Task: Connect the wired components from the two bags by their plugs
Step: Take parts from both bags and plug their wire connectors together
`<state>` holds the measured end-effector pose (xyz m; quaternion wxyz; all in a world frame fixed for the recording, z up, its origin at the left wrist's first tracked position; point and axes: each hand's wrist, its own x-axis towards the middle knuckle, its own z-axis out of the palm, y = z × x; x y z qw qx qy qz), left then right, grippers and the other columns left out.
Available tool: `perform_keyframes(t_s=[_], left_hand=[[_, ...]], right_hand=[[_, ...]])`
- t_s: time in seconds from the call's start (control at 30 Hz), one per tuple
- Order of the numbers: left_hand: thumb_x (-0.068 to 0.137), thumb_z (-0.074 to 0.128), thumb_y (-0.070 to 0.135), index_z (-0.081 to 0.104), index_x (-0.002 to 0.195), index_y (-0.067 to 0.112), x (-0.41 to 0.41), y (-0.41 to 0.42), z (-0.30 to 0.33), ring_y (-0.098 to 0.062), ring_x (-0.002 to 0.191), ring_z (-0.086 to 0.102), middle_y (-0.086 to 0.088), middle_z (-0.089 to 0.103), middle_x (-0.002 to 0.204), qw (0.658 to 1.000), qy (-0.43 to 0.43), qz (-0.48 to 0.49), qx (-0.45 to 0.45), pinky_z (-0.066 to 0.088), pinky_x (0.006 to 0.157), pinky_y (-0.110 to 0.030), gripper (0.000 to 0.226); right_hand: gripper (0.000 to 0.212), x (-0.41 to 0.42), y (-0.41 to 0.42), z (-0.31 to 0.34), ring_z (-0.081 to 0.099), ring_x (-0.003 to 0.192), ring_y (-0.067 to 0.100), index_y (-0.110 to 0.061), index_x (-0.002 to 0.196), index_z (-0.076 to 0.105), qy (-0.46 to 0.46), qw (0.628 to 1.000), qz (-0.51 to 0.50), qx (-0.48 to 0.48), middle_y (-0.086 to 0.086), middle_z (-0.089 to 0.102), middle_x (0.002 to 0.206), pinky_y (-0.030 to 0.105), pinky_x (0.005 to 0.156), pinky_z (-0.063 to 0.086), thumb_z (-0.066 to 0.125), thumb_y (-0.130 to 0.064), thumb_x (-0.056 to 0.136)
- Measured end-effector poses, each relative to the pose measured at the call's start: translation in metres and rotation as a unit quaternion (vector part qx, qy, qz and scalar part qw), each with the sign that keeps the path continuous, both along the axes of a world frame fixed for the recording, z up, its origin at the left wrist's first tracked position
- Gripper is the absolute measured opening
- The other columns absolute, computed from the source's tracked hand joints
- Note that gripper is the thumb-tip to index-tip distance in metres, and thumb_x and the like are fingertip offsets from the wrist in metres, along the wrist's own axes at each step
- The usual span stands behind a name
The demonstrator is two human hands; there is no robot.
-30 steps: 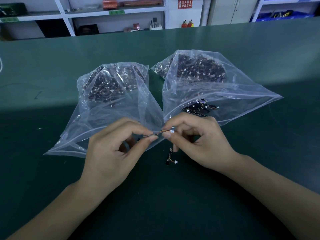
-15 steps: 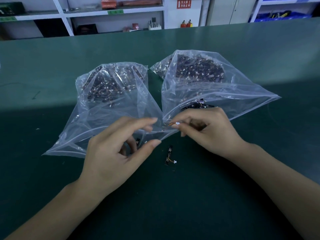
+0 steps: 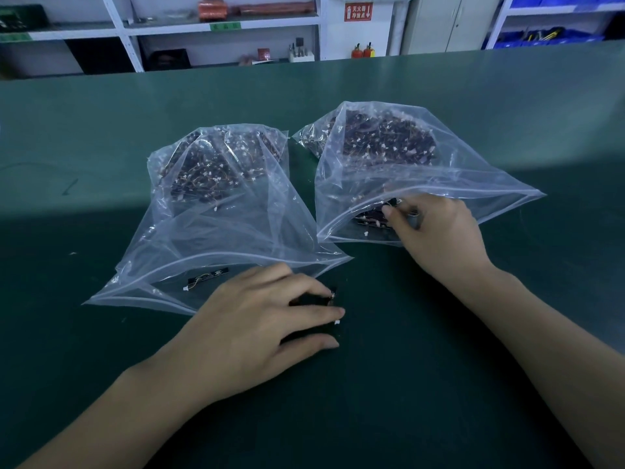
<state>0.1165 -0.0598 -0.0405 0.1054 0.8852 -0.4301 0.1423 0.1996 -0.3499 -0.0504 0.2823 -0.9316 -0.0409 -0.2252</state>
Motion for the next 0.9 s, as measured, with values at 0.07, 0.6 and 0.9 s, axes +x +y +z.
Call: perform_keyframes(t_s=[0.07, 0.6, 0.9], left_hand=[[0.108, 0.056, 0.053, 0.078, 0.125, 0.037, 0.001, 0.001, 0.0, -0.01, 0.103, 0.065, 0.02, 0.07, 0.126, 1.0, 0.001, 0.002, -0.011, 0.057, 0.086, -0.031, 0.032], [0.098, 0.077, 0.034, 0.082, 0.105, 0.03, 0.003, 0.001, -0.004, -0.001, 0.082, 0.067, 0.02, 0.071, 0.095, 0.984, 0.013, 0.058, -0.168, 0.058, 0.065, -0.034, 0.01], [0.089, 0.086, 0.032, 0.075, 0.096, 0.015, -0.003, -0.002, 0.001, 0.0, 0.072, 0.072, 0.017, 0.074, 0.082, 0.934, 0.029, 0.152, -0.322, 0.058, 0.062, -0.028, 0.022]], right_hand=[[0.028, -0.003, 0.004, 0.002, 0.057, 0.063, 0.023, -0.017, 0.085, 0.074, -0.006, 1.0, 0.002, -0.01, -0.012, 0.057, 0.062, 0.034, 0.06, 0.046, 0.065, -0.036, 0.102], [0.032, -0.046, 0.041, 0.019, 0.045, 0.057, 0.004, -0.012, 0.083, 0.069, -0.042, 0.939, 0.342, -0.002, -0.015, 0.05, 0.067, 0.022, 0.057, 0.035, 0.058, -0.033, 0.104], [0.014, -0.044, 0.05, 0.007, 0.049, 0.062, 0.0, -0.021, 0.112, 0.078, -0.067, 0.928, 0.365, 0.016, -0.026, 0.061, 0.098, 0.009, 0.065, 0.035, 0.078, -0.025, 0.098]])
